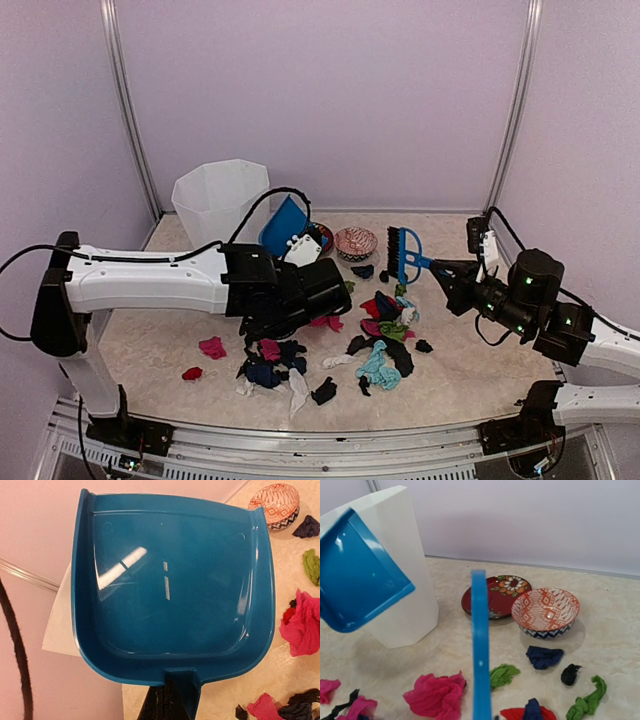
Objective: Sweep away the paper scraps from the table
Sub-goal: Place the dustpan at the center of the board.
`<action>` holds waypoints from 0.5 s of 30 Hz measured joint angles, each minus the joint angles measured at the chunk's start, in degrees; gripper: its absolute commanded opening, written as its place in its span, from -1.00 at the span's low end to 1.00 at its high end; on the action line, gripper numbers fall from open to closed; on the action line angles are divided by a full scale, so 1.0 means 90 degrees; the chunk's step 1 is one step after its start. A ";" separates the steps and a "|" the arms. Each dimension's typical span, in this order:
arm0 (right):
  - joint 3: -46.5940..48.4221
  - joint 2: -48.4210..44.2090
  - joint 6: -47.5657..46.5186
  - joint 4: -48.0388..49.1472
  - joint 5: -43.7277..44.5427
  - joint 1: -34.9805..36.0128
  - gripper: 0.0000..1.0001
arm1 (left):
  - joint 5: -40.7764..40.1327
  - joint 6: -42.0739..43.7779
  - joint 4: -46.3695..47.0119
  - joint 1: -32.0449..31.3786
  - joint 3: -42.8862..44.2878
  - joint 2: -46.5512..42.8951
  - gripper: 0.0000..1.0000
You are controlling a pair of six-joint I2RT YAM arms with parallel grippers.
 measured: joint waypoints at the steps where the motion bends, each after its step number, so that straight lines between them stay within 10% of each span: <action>1: 0.0000 0.0000 0.0000 -0.0012 -0.0010 0.0000 -1.00 | 0.0250 0.0177 0.0265 0.0005 -0.0112 -0.0233 -1.00; 15: -0.0005 -0.0112 0.0024 -0.0070 -0.0039 0.0000 -1.00 | 0.4005 0.0359 0.1219 0.0051 -0.0865 -0.1246 -1.00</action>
